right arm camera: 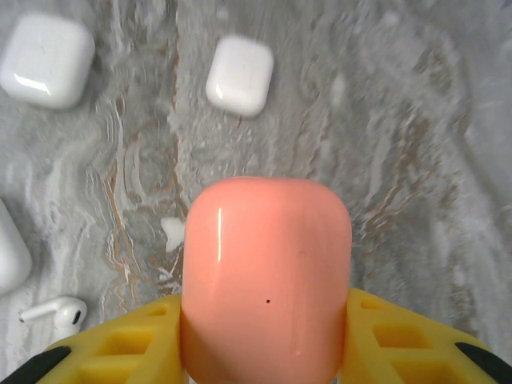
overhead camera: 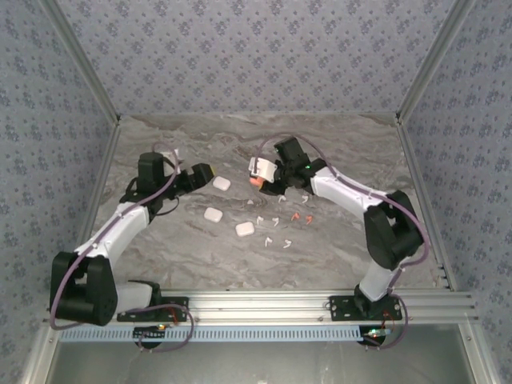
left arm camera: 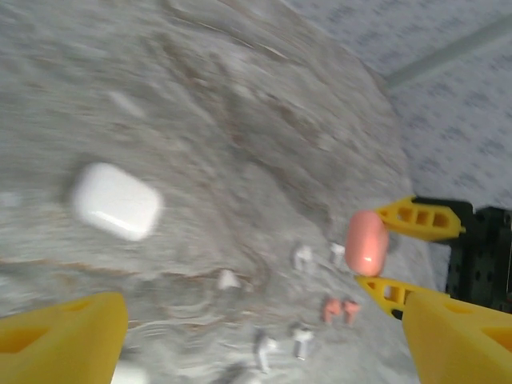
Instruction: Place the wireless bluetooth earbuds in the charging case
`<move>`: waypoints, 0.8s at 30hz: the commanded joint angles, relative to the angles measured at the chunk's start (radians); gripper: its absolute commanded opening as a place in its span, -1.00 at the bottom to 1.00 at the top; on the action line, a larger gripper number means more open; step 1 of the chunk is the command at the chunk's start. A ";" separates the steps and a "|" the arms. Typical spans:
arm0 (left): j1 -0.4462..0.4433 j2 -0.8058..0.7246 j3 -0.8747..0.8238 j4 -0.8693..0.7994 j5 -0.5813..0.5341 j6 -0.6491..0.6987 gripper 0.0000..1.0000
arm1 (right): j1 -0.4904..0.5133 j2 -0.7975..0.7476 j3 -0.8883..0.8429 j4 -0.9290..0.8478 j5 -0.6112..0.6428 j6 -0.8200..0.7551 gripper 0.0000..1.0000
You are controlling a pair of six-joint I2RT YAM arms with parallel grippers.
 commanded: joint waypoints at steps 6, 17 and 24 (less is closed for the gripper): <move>-0.157 0.147 0.155 0.133 0.204 -0.004 0.64 | -0.001 -0.127 -0.074 0.099 -0.089 0.065 -0.24; -0.233 0.242 0.225 0.136 0.252 0.007 0.32 | -0.004 -0.152 -0.070 0.128 -0.125 0.109 -0.24; -0.248 0.267 0.244 0.149 0.269 -0.002 -0.03 | -0.001 -0.148 -0.062 0.123 -0.126 0.113 -0.24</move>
